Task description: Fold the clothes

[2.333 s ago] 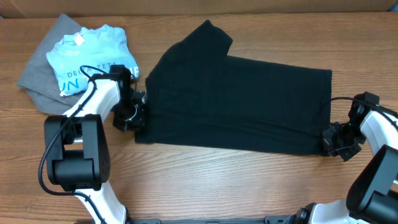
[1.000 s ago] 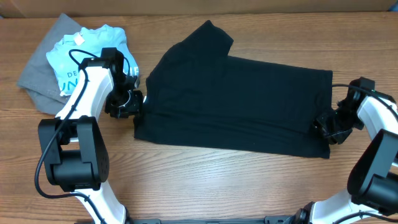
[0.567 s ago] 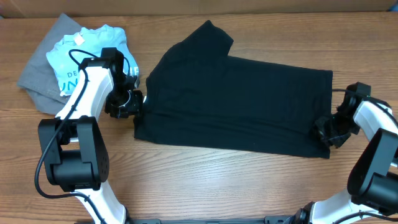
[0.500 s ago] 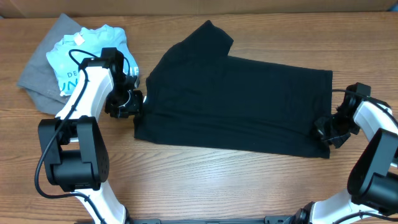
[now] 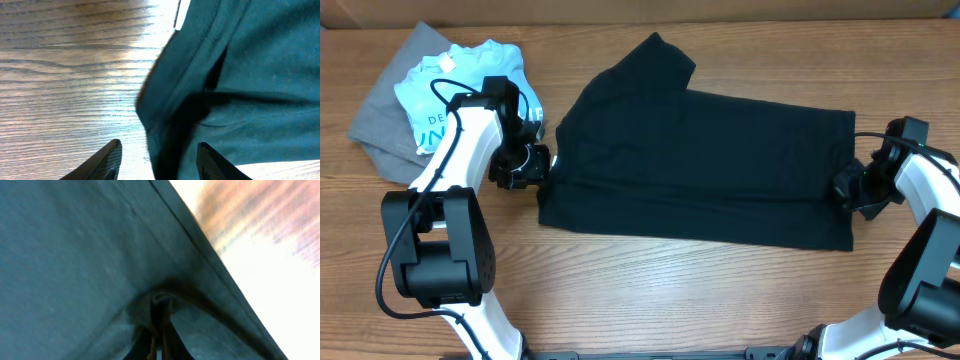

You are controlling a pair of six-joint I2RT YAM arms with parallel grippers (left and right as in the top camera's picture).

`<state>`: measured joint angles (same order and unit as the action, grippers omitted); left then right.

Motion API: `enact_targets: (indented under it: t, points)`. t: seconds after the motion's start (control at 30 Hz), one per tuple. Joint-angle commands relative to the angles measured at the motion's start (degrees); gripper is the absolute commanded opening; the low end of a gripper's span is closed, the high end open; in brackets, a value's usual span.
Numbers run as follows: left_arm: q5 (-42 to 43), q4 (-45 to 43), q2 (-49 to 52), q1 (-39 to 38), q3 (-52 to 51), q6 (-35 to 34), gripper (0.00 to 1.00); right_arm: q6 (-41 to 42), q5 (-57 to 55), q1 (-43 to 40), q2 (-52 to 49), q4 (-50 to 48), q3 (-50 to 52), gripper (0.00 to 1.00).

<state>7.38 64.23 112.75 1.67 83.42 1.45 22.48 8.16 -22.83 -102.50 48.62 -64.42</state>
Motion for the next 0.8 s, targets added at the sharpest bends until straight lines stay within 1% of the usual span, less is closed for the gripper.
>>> enact_targets:
  t: [0.0, 0.13, 0.27, 0.3, 0.33, 0.37, 0.4, 0.57, 0.7, 0.77]
  points:
    - [-0.3, -0.2, 0.0, 0.5, 1.0, -0.6, 0.51, 0.1, 0.0, -0.1, 1.5, -2.8, -1.3, 0.04]
    - [-0.3, -0.5, 0.0, 0.5, 1.0, -0.6, 0.52, 0.1, 3.8, -0.1, 1.5, -7.9, -1.3, 0.06]
    - [-0.3, -0.8, 0.0, 0.5, 1.0, -0.6, 0.52, 0.1, 6.4, -0.1, 1.5, -11.0, -1.3, 0.07]
    - [-0.3, -0.7, 0.0, 0.5, 1.0, -0.6, 0.52, 0.0, 6.9, -0.1, 1.5, -11.6, -1.3, 0.11]
    - [-0.3, -0.7, 0.0, 0.5, 1.0, -0.6, 0.52, 0.0, 7.0, -0.1, 1.5, -12.1, -1.3, 0.18]
    - [-0.3, -0.8, 0.0, 0.5, 1.0, -0.6, 0.53, 0.0, 7.0, -0.1, 1.5, -12.3, -1.3, 0.39]
    - [-0.3, -0.7, 0.0, 0.5, 1.0, -0.6, 0.54, 0.0, 7.0, -0.1, 1.5, -12.6, -1.3, 0.5]
    - [-0.3, -0.7, 0.0, 0.5, 1.0, -0.6, 0.54, 0.0, 7.2, -0.7, 2.0, -10.5, -2.2, 0.55]
    - [-0.3, -1.3, 0.0, 0.5, 1.0, -0.6, 0.55, -0.3, 7.6, -1.4, 4.2, -4.9, -4.0, 0.55]
    - [-0.2, -1.8, 0.0, 0.6, 1.0, -0.7, 0.55, -1.9, 9.7, -1.5, 6.6, -1.0, -5.4, 0.54]
